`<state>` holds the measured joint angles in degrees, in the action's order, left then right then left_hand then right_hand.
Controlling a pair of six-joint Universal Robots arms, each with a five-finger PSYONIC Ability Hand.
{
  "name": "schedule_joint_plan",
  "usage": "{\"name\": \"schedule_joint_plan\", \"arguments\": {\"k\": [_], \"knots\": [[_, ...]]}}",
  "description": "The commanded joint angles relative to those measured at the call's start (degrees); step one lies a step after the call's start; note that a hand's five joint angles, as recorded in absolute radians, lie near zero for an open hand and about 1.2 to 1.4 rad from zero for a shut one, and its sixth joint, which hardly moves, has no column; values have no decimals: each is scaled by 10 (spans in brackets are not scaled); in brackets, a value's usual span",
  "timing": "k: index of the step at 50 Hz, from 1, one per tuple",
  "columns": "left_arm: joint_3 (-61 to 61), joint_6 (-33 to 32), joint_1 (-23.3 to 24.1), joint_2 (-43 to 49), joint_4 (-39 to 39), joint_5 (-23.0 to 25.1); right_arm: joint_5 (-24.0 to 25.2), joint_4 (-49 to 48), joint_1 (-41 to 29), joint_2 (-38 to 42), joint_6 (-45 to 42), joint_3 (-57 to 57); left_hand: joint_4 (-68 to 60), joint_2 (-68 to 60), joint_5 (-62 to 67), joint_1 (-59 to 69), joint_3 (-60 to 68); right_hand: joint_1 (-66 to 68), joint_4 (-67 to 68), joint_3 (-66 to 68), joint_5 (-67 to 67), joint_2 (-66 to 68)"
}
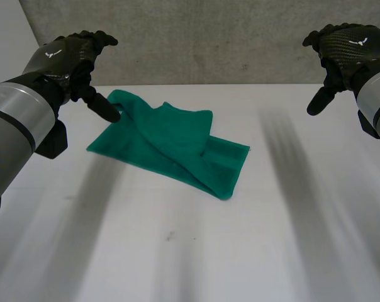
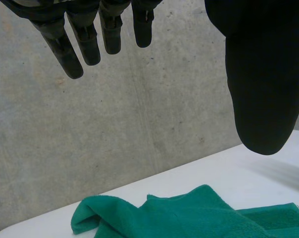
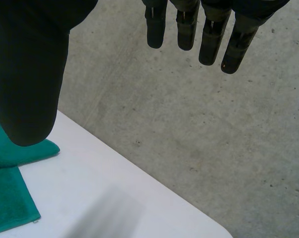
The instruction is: Fold the towel.
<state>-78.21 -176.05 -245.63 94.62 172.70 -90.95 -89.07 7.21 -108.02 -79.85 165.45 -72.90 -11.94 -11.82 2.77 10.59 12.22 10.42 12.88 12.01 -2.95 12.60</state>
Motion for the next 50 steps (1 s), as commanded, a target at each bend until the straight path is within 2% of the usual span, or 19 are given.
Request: {"name": "schedule_joint_plan", "arguments": {"k": [1,6,7,12,20,22,27,29,32,33,40,50], "knots": [[-1,-1,1,4,0,0,10,5,-2,4,-22,-3,19,18,-28,-6,-22,-4,-29,-20,29,-26],[-1,-1,0,5,0,0,39,22,-10,8,-71,-8,19,18,-28,-6,-22,-4,-29,-20,29,-26],[-1,0,1,5,0,0,56,41,-13,15,-104,-16,19,18,-28,-6,-22,-4,-29,-20,29,-26],[-1,-1,1,6,0,0,70,72,-18,52,-153,-18,19,18,-27,-5,-22,-4,-29,-20,29,-26],[-1,-1,0,7,6,0,110,93,-50,130,-161,-7,16,14,-24,-2,-18,34,9,18,-8,12],[-1,-1,1,8,7,0,134,86,-58,179,-129,7,16,14,-24,-2,-18,39,14,23,-13,17],[-1,-1,1,10,8,0,153,70,-65,226,-69,26,17,16,-26,-4,-20,44,19,28,-18,22],[-1,-1,2,10,8,0,167,50,-63,259,-10,41,16,14,-24,-2,-18,52,27,36,-27,30],[-1,-1,2,14,8,0,173,31,-62,285,29,53,16,14,-24,-2,-18,79,54,63,-54,57],[-1,-1,2,14,8,0,173,12,-63,313,62,63,16,14,-24,-2,-18,129,104,113,-104,107],[-2,-1,2,19,8,0,174,-10,-65,363,102,91,16,14,-24,-2,-18,192,167,176,-166,170],[-2,-1,2,23,8,0,170,-10,-84,418,104,130,17,16,-26,-4,-20,215,191,199,-190,193]]}}
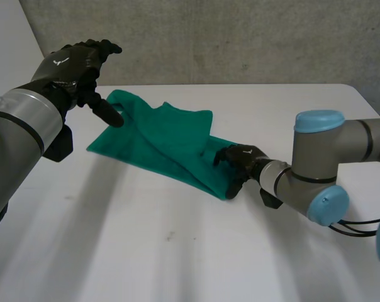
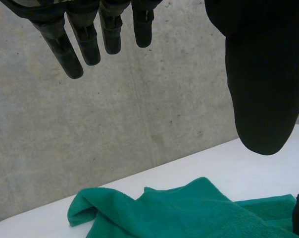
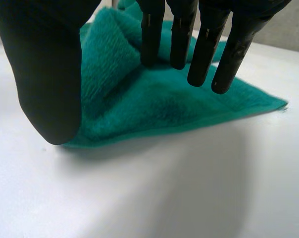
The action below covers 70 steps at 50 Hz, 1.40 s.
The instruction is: Fold the towel.
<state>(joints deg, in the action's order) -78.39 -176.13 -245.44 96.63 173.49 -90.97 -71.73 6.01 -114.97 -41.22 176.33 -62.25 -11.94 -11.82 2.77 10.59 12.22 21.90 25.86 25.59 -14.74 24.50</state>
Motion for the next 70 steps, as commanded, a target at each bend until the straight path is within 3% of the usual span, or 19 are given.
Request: {"name": "schedule_joint_plan", "arguments": {"k": [1,2,3,4,5,11,16,20,26,36,48,50,53,54,55,56,59,64,70], "knots": [[0,0,0,3,0,0,-3,2,-14,32,-5,24,17,16,-26,-4,-20,100,61,64,-72,75],[0,0,0,3,0,0,-3,2,-18,35,-4,27,17,16,-26,-4,-20,195,156,158,-167,169],[0,0,0,4,0,0,0,1,-20,35,-3,28,17,16,-26,-4,-20,376,337,339,-348,350],[0,0,0,4,0,0,0,1,-20,35,-3,28,17,16,-26,-4,-20,378,338,341,-350,352],[0,0,0,4,0,0,1,-6,-21,31,-2,37,17,16,-26,-4,-20,579,539,542,-551,553],[-17,1,0,15,2,-1,2,-11,-24,-3,2,48,17,16,-26,-4,-20,581,541,544,-553,555],[-64,6,-9,34,19,-3,-3,-12,-22,-129,1,35,6,4,-14,8,-8,581,541,544,-553,555],[-137,8,-35,61,58,-9,-5,-12,-24,-179,-3,18,-11,-12,3,25,8,581,541,544,-553,555],[-185,20,-31,120,96,-23,-9,-11,-28,-228,0,-3,-6,-8,-2,20,4,581,541,544,-553,555],[-154,87,-23,208,108,-37,-17,-11,-60,-308,36,-28,-11,-13,3,25,9,581,541,544,-553,555],[-82,91,8,297,110,-45,-20,-8,-75,-383,84,-45,-57,-58,48,70,54,581,541,544,-553,555],[-71,91,12,305,113,-54,-20,-7,-75,-390,84,-48,-109,-110,100,122,106,581,541,544,-553,555],[-59,91,15,312,139,-88,-20,-2,-72,-408,82,-53,-302,-303,293,315,299,581,541,544,-553,555],[-57,91,15,312,148,-98,-21,0,-69,-412,81,-56,-399,-400,391,412,396,581,541,544,-553,555],[-57,91,14,308,168,-121,-20,3,-65,-420,80,-60,-616,-618,608,630,614,581,541,544,-553,555],[-57,91,13,306,178,-132,-20,6,-65,-423,79,-63,-680,-681,672,693,677,581,541,544,-553,555],[-60,84,4,286,201,-157,-19,12,-64,-431,77,-67,-681,-682,672,694,678,581,541,544,-553,555],[-81,78,-22,218,203,-157,-19,34,-15,-431,55,-70,-681,-682,672,694,678,581,541,544,-553,555],[-142,27,-65,113,197,-116,-18,93,51,-412,-76,-74,-681,-682,672,694,678,581,541,544,-553,555]]}}
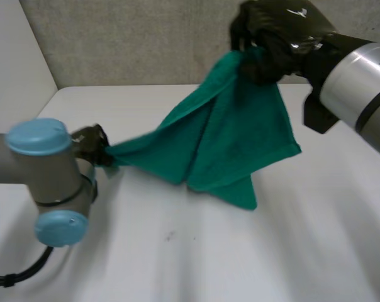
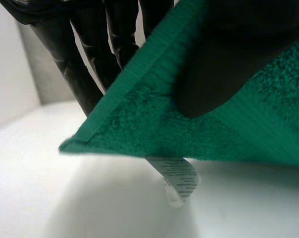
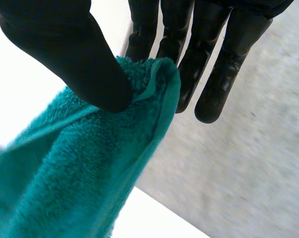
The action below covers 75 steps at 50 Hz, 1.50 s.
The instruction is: Fold the towel.
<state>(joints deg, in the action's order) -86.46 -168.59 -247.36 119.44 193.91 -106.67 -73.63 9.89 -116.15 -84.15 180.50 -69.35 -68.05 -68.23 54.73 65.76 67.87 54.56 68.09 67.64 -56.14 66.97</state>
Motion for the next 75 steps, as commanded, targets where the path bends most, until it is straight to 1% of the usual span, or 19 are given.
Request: {"name": "schedule_joint_plan", "arguments": {"k": [1,8,14,21,26,30,31,34,37,38,39,40,42,45,58,62,67,69,75], "knots": [[-81,-78,-53,-151,-10,65,1,64,65,22,-138,-3,-120,-118,153,142,121,254,119,124,-139,130],[-143,-199,-89,-284,-25,152,-2,125,85,63,-278,-23,-120,-118,153,142,121,254,119,124,-139,130],[-161,-212,-96,-299,-46,181,-1,132,81,134,-279,-48,-120,-118,153,142,121,254,119,124,-139,130],[-146,-220,-93,-198,-63,183,0,126,85,242,-279,-44,-120,-118,153,142,121,254,119,124,-139,130],[-40,-261,-86,-91,-64,178,-20,103,87,281,-279,21,-120,-118,153,142,121,254,119,124,-139,130],[58,-277,-65,-60,-71,174,-63,49,80,282,-273,97,-120,-118,153,142,121,254,119,124,-139,130],[144,-278,-44,-55,-67,164,-72,33,80,281,-271,113,-120,-118,153,142,121,254,119,124,-139,130],[225,-279,-32,-58,-56,158,-88,-28,80,275,-265,156,-120,-118,153,142,121,254,119,124,-139,130],[312,-278,-24,-69,9,153,-93,-100,79,244,-249,181,-120,-118,153,142,121,254,119,124,-139,130],[322,-278,-23,-75,32,151,-96,-215,80,176,-209,174,-120,-118,153,142,121,254,119,124,-139,130],[328,-278,-22,-92,82,147,-96,-216,80,175,-209,174,-120,-118,153,142,121,254,119,124,-139,130],[328,-278,-22,-92,82,147,-96,-246,79,158,-197,167,-120,-118,153,142,121,254,119,124,-139,130],[319,-278,-22,-121,157,137,-99,-348,80,96,-164,117,-120,-118,153,142,121,254,119,124,-139,130],[290,-277,-20,-135,168,132,-96,-382,80,63,-160,71,-120,-118,153,142,121,254,119,124,-139,130],[-1,-271,-41,-177,174,139,-79,-252,88,21,-202,-155,-120,-118,153,142,121,254,119,124,-139,130],[-80,-271,-42,-163,180,157,-63,-246,87,34,-214,-198,-120,-118,153,142,121,254,119,124,-139,130],[-108,-270,-36,-96,179,168,-48,-243,85,107,-217,-214,-120,-118,153,142,121,254,119,124,-139,130],[-115,-275,-33,-64,172,165,-56,-213,83,180,-217,-205,-120,-118,153,142,121,254,119,124,-139,130],[-136,-271,-43,-63,171,166,-50,-143,86,212,-217,-199,-120,-118,153,142,121,245,110,114,-129,121]]}}
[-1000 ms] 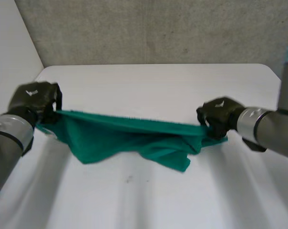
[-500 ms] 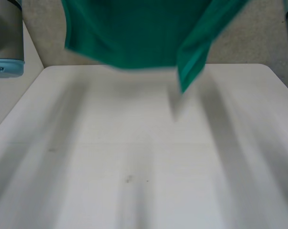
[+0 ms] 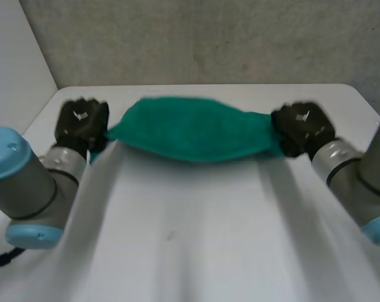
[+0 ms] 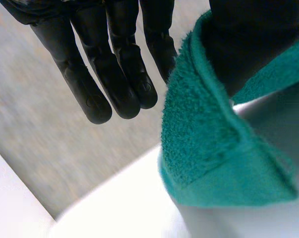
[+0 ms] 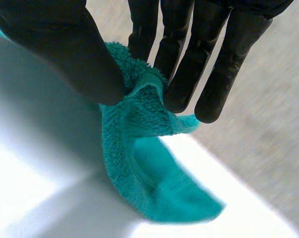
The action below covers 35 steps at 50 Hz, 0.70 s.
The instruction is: Fold the towel.
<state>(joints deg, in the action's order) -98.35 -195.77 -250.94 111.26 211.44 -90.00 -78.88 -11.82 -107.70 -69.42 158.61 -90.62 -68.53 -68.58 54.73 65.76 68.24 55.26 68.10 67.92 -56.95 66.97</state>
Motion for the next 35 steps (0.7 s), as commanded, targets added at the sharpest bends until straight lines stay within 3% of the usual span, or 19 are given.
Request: {"name": "schedule_joint_plan", "arguments": {"k": [1,5,8,11,16,19,20,21,26,35], "knots": [[-17,0,-7,19,-4,-1,7,84,4,61,4,11,-115,-114,153,142,118,226,98,100,-109,109],[-39,0,-23,0,-9,-1,8,90,6,46,5,5,-115,-114,153,142,118,226,98,100,-109,109],[-65,-2,-30,-34,-19,3,8,104,14,-24,0,-35,-115,-114,153,142,118,240,111,113,-123,122],[-86,-1,-36,-59,-29,3,12,116,18,-41,-1,-52,-115,-114,153,142,118,247,119,121,-130,130],[-110,-2,-47,-87,-43,4,56,210,21,-63,-68,-107,-115,-114,153,142,118,238,110,111,-121,121],[-117,-3,-52,-93,-52,5,70,257,19,-66,-99,-108,-115,-114,153,142,118,50,-78,-76,67,-67],[-117,-3,-52,-93,-52,5,71,260,21,-68,-103,-104,-115,-114,153,142,118,-145,-274,-272,262,-262],[-117,-3,-52,-94,-54,5,72,257,22,-70,-103,-99,-115,-114,153,142,118,-211,-339,-337,327,-328],[-116,-2,-49,-94,-58,7,62,226,30,-71,-103,-67,-115,-114,153,142,118,-300,-428,-427,417,-417],[-109,0,-48,-94,-58,8,61,211,60,-71,-106,-75,-115,-114,153,142,118,-285,-414,-412,402,-402]]}}
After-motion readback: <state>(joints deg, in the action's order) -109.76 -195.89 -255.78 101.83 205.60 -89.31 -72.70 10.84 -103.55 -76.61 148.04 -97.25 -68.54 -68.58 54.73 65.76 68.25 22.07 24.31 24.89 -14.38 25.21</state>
